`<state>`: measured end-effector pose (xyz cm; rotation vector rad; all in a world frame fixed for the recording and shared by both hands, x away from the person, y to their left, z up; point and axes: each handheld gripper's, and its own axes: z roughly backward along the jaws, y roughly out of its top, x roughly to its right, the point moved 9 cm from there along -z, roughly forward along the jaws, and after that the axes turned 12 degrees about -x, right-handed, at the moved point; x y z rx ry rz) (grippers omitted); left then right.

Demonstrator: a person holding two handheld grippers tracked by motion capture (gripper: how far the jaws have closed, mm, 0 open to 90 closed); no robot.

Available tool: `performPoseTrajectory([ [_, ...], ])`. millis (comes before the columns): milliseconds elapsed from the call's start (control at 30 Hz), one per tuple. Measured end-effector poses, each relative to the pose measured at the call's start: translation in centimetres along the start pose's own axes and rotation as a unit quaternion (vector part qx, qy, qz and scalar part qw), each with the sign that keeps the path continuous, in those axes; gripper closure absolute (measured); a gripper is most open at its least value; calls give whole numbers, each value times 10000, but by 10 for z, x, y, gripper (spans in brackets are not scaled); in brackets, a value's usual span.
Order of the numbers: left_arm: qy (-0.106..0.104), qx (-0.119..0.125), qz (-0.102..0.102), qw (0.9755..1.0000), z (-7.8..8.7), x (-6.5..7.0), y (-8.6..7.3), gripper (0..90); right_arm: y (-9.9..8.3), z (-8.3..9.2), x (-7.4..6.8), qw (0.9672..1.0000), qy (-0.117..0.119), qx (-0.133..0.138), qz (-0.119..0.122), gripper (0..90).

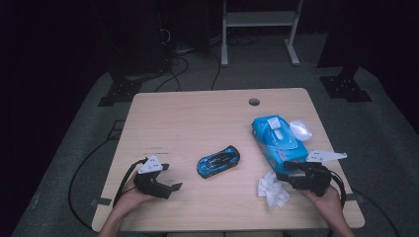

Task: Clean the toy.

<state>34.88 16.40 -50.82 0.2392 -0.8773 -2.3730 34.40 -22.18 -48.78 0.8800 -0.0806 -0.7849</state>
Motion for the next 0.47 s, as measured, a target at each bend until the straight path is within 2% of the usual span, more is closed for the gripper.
performPoseTrajectory([
  [467,41,81,244,9997,-1,-4,-18,108,-1,-2,-2,10000,20,-13,-18,369],
])
